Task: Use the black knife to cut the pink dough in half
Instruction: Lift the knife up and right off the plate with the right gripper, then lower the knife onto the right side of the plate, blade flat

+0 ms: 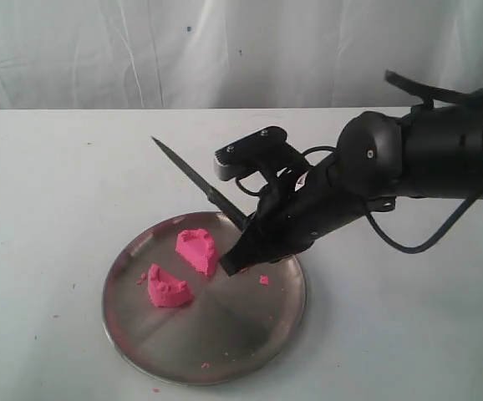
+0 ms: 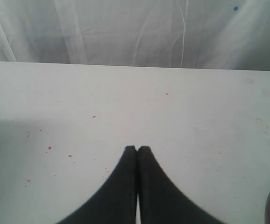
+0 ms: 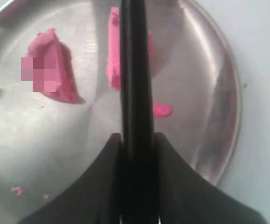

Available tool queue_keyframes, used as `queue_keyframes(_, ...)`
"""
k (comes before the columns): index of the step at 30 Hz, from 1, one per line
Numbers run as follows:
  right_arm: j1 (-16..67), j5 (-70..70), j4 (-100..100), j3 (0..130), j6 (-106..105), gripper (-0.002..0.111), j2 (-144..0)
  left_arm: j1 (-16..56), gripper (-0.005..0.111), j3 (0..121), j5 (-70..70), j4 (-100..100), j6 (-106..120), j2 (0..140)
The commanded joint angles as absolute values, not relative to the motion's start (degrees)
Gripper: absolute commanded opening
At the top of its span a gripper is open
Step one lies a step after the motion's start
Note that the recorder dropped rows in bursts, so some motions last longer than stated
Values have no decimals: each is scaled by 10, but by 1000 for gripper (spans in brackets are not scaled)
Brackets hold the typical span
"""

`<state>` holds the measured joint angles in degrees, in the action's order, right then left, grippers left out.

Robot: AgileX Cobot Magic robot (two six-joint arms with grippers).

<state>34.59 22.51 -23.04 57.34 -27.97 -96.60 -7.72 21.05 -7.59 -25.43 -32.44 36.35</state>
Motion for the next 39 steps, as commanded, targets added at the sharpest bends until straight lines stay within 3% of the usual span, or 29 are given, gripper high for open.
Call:
queue_keyframes(1,303,192,-220,555,-253,0,-962,-79,0,206,-66,-259,-327,360)
queue_keyframes(9,274,298,-226,552,-246,0,-1005,-79,0,206,-66,-259,-327,360)
queue_keyframes(26,275,331,-313,567,-332,0,-1037,-79,0,206,-75,-259,-328,360)
queue_keyframes(31,275,333,-315,567,-333,20,-1047,-79,0,206,-77,-259,-328,360)
queue_keyframes(39,275,327,-315,567,-334,24,-1047,-79,0,206,-77,-259,-328,360)
